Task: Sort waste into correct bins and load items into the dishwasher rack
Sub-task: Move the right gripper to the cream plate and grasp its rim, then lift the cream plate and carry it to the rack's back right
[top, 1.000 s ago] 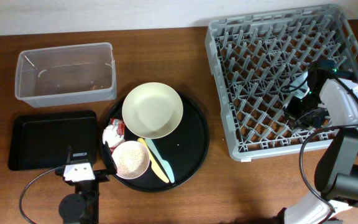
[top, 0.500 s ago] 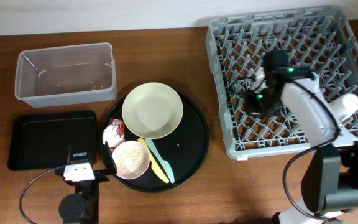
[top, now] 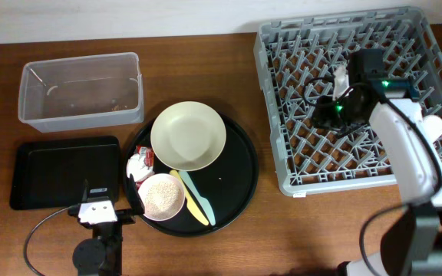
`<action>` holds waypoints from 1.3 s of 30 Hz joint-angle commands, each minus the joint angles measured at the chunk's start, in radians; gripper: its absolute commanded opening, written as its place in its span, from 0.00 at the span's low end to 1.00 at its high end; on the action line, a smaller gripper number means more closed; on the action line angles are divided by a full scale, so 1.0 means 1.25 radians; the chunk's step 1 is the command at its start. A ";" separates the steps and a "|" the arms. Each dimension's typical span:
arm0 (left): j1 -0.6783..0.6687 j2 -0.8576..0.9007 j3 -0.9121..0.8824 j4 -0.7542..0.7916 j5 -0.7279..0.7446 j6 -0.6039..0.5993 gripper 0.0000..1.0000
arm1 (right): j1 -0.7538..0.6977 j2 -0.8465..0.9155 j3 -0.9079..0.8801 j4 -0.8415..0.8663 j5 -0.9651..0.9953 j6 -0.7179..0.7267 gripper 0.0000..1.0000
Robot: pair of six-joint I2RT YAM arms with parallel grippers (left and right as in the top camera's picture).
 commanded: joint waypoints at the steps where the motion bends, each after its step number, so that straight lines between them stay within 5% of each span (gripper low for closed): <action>1: -0.001 -0.003 -0.001 -0.006 0.009 0.006 0.99 | 0.079 -0.045 0.020 0.003 -0.067 -0.060 0.63; 8: -0.001 -0.003 -0.001 -0.006 0.009 0.006 0.99 | 0.262 -0.007 0.020 0.058 -0.066 -0.020 0.66; 12: -0.001 -0.003 -0.001 -0.006 0.009 0.006 0.99 | 0.351 0.056 0.020 0.113 -0.010 0.136 0.49; 14: -0.001 -0.003 -0.001 -0.006 0.009 0.006 0.99 | 0.380 0.109 0.020 0.133 0.055 0.220 0.48; 28: -0.001 -0.003 -0.001 -0.006 0.009 0.006 0.99 | 0.397 0.277 0.020 0.300 0.011 0.301 0.54; 36: -0.001 -0.003 -0.001 -0.006 0.009 0.006 0.99 | 0.398 0.330 0.019 0.318 0.011 0.360 0.47; 39: -0.001 -0.003 -0.001 -0.006 0.009 0.006 0.99 | 0.399 0.341 0.020 0.327 -0.010 0.362 0.37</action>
